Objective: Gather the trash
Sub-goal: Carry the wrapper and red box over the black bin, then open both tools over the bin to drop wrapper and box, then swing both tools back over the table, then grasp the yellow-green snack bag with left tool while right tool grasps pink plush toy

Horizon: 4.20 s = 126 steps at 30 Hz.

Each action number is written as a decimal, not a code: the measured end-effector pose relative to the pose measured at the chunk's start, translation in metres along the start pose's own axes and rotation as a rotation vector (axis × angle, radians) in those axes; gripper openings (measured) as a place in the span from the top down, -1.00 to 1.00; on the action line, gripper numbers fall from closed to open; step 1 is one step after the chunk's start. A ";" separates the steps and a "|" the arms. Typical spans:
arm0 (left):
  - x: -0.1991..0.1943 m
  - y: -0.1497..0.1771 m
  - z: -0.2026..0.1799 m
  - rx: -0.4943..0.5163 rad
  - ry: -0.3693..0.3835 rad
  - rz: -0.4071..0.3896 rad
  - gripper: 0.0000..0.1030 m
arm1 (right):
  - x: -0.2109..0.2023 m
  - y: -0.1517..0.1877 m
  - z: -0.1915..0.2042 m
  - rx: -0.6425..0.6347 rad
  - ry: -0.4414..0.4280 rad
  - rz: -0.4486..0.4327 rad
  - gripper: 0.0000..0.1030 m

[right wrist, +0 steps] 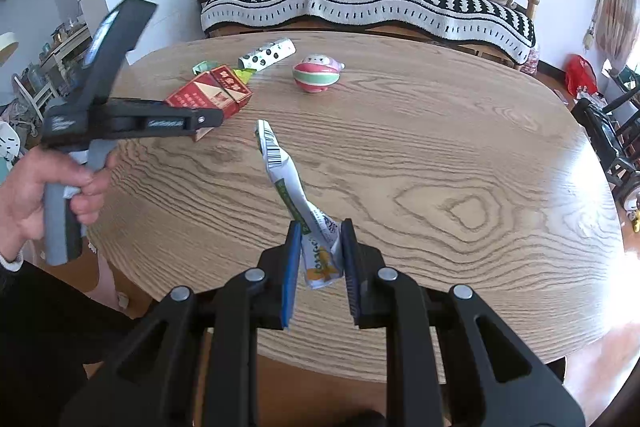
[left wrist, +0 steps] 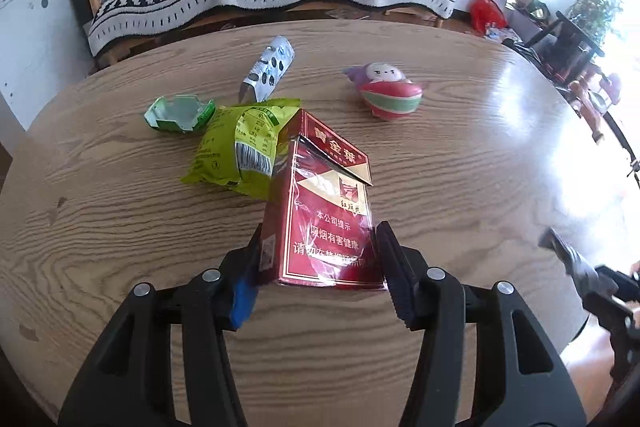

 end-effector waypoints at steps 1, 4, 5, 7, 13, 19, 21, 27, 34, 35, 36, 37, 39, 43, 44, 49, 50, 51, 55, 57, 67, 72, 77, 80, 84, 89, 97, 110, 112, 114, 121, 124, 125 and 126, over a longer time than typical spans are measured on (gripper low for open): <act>-0.002 0.002 0.001 -0.001 0.003 -0.001 -0.03 | 0.001 0.000 0.000 0.002 0.001 0.002 0.60; -0.009 0.004 0.005 -0.006 0.008 -0.010 -0.03 | 0.002 0.000 -0.002 0.008 0.013 0.004 0.60; -0.013 0.004 0.006 -0.009 0.011 -0.017 -0.03 | 0.001 0.001 -0.005 0.013 0.017 0.002 0.60; -0.019 0.002 0.008 -0.015 0.019 -0.029 -0.03 | 0.000 0.001 -0.007 0.028 0.022 -0.003 0.60; -0.042 -0.002 -0.012 -0.003 0.060 -0.070 -0.03 | -0.013 0.004 -0.021 0.068 0.048 -0.023 0.60; -0.068 -0.001 -0.058 0.044 0.123 -0.113 -0.03 | -0.042 0.018 -0.058 0.148 0.120 -0.050 0.60; -0.078 0.002 -0.081 0.070 0.150 -0.126 -0.03 | -0.057 0.028 -0.076 0.183 0.158 -0.064 0.60; -0.101 0.020 -0.155 0.171 0.237 -0.144 -0.03 | -0.106 0.063 -0.129 0.305 0.269 -0.108 0.60; -0.125 0.050 -0.239 0.280 0.337 -0.156 -0.03 | -0.164 0.120 -0.185 0.468 0.356 -0.154 0.60; -0.128 0.054 -0.248 0.295 0.347 -0.157 -0.03 | -0.170 0.130 -0.192 0.492 0.365 -0.155 0.60; -0.131 0.062 -0.263 0.318 0.361 -0.155 -0.03 | -0.175 0.137 -0.198 0.514 0.373 -0.156 0.60; -0.133 0.069 -0.276 0.336 0.376 -0.151 -0.03 | -0.183 0.149 -0.207 0.556 0.389 -0.158 0.60; -0.137 0.087 -0.310 0.380 0.412 -0.135 -0.03 | -0.194 0.170 -0.220 0.626 0.403 -0.162 0.60; -0.146 0.117 -0.367 0.441 0.480 -0.101 -0.03 | -0.209 0.207 -0.243 0.717 0.450 -0.141 0.60; -0.147 0.129 -0.387 0.455 0.501 -0.078 -0.03 | -0.211 0.213 -0.248 0.731 0.463 -0.134 0.60; -0.149 0.159 -0.437 0.514 0.551 -0.034 -0.03 | -0.217 0.247 -0.270 0.813 0.489 -0.091 0.60; -0.146 0.163 -0.445 0.518 0.557 -0.023 -0.03 | -0.217 0.252 -0.274 0.828 0.489 -0.085 0.60; -0.144 0.165 -0.450 0.520 0.563 -0.011 -0.03 | -0.216 0.258 -0.279 0.848 0.484 -0.078 0.60; -0.132 0.171 -0.466 0.528 0.556 0.005 -0.03 | -0.213 0.269 -0.291 0.888 0.476 -0.062 0.60; -0.125 0.172 -0.469 0.532 0.551 0.014 -0.03 | -0.211 0.270 -0.295 0.897 0.474 -0.059 0.60; -0.103 0.180 -0.498 0.540 0.556 0.047 -0.07 | -0.204 0.274 -0.306 0.911 0.481 -0.034 0.60; -0.101 0.184 -0.505 0.559 0.548 0.041 -0.48 | -0.205 0.275 -0.309 0.914 0.513 -0.026 0.14; -0.105 0.185 -0.497 0.555 0.554 0.044 -0.56 | -0.212 0.268 -0.306 0.907 0.522 -0.071 -0.23; -0.115 0.179 -0.480 0.554 0.563 0.024 -0.66 | -0.216 0.257 -0.301 0.888 0.533 -0.091 -0.26; -0.128 0.161 -0.435 0.544 0.578 -0.001 -0.77 | -0.220 0.223 -0.283 0.822 0.539 -0.147 -0.36; -0.129 0.115 -0.329 0.513 0.479 -0.112 -0.81 | -0.201 0.168 -0.249 0.711 0.509 -0.186 -0.44; -0.093 0.051 -0.152 0.255 0.266 -0.136 -0.83 | -0.114 0.064 -0.168 0.506 0.391 -0.156 -0.53; -0.044 0.031 0.048 -0.018 0.043 -0.102 -0.84 | 0.036 -0.064 -0.017 0.212 0.227 -0.115 -0.63; -0.033 0.027 0.072 -0.042 0.028 -0.102 -0.84 | 0.052 -0.074 -0.005 0.174 0.209 -0.102 -0.63; -0.022 0.018 0.084 -0.073 0.015 -0.105 -0.84 | 0.063 -0.082 0.001 0.168 0.198 -0.100 -0.63; 0.023 -0.021 0.082 -0.117 -0.002 -0.099 -0.84 | 0.100 -0.121 -0.008 0.222 0.133 -0.105 -0.68; 0.042 -0.033 0.067 -0.076 0.004 -0.085 -0.84 | 0.118 -0.136 -0.018 0.214 0.132 -0.091 -0.70; 0.050 -0.037 0.064 -0.062 -0.013 -0.085 -0.84 | 0.124 -0.140 -0.023 0.216 0.131 -0.083 -0.70; 0.056 -0.041 0.062 -0.056 -0.019 -0.083 -0.84 | 0.129 -0.142 -0.027 0.218 0.128 -0.078 -0.70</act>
Point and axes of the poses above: each gripper's, at about its wrist camera, not at the fingertips, and x roughly the way its jaws point, z to its left, y to its underside, the point moved 8 cm from there along x, roughly the way its jaws point, and after that the axes turned 14 degrees about -y, right-handed, at the moved point
